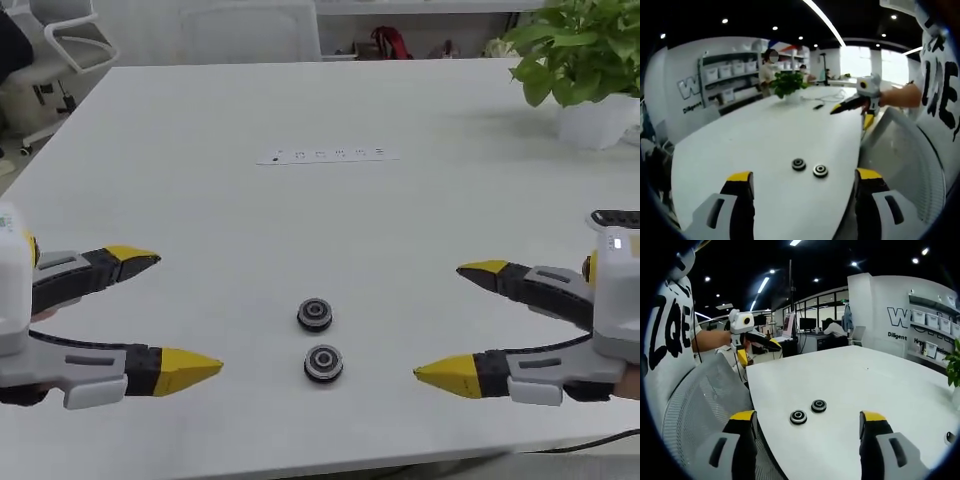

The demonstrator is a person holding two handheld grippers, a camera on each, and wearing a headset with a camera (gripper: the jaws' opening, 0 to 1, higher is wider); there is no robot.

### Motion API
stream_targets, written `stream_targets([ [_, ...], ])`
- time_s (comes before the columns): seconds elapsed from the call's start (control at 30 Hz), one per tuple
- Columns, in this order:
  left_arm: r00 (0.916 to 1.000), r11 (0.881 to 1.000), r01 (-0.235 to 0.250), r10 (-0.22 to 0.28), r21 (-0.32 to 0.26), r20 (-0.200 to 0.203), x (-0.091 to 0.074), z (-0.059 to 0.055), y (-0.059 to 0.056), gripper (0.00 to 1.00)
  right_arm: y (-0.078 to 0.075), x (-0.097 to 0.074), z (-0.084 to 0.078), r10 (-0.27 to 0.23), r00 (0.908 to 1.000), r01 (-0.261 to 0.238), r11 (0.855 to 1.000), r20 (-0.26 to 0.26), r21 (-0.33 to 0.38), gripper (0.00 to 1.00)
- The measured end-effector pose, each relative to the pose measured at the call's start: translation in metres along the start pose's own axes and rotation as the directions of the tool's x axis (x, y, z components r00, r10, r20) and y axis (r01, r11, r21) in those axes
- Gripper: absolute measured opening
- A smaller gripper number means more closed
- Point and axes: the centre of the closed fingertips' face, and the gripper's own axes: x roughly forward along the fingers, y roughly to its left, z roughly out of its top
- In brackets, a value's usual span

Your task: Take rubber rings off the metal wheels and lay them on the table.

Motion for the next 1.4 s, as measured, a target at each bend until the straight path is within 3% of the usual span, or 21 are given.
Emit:
stream_targets([
  [0.23, 0.9992, 0.999, 0.039, -0.039, 0.009, -0.008, 0.009, 0.0, -0.003, 0.77, 0.001, 0.008, 0.002, 0.023, 0.9996, -0.023, 1.0, -0.013, -0.016, 0.76],
  [0.53, 0.9977, 0.997, 0.066, -0.066, 0.037, -0.015, 0.018, 0.0, 0.002, 0.73, 0.001, 0.024, 0.001, 0.054, 0.9979, -0.055, 0.998, -0.037, -0.042, 0.72],
  [0.97, 0.9941, 0.993, 0.106, -0.104, 0.048, -0.029, 0.038, -0.006, 0.005, 0.63, -0.001, 0.048, -0.015, 0.088, 0.9931, -0.091, 0.995, -0.078, -0.041, 0.66],
  [1.4, 0.9906, 0.99, 0.132, -0.13, 0.045, -0.041, 0.055, -0.016, 0.003, 0.57, -0.008, 0.06, -0.032, 0.107, 0.9868, -0.11, 0.994, -0.122, -0.023, 0.59],
])
